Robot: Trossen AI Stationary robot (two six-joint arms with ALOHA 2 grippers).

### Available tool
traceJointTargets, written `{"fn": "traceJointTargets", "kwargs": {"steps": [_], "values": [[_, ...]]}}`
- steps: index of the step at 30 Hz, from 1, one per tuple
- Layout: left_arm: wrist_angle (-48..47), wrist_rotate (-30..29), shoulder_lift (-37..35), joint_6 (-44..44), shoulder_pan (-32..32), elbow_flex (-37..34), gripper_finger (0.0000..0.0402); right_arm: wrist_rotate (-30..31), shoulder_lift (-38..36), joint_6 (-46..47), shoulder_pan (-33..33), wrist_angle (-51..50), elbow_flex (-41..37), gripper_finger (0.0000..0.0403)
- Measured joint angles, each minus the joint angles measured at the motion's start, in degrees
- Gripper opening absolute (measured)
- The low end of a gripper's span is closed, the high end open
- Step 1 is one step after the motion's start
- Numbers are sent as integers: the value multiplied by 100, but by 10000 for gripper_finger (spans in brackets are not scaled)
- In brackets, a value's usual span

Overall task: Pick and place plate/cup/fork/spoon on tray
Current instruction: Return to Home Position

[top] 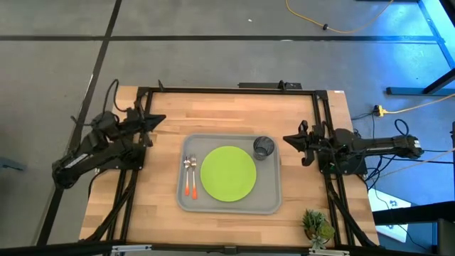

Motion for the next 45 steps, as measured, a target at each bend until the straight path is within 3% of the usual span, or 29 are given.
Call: {"fn": "traceJointTargets", "kwargs": {"steps": [4,19,27,37,45], "values": [[307,-53,2,-156,0,-327,0,-107,-2,13,-13,506,-348,3],[755,-262,0,-252,4,-956,0,-391,0,-166,-24,145,-341,3],[2367,-252,0,-203,4,-1941,0,-391,0,-171,-24,147,-341,3],[2135,-251,17,203,28,-2005,0,-357,0,-1215,-25,-78,-332,3],[1926,-263,20,204,27,-2005,0,-136,0,-1225,-26,-182,-332,3]]}}
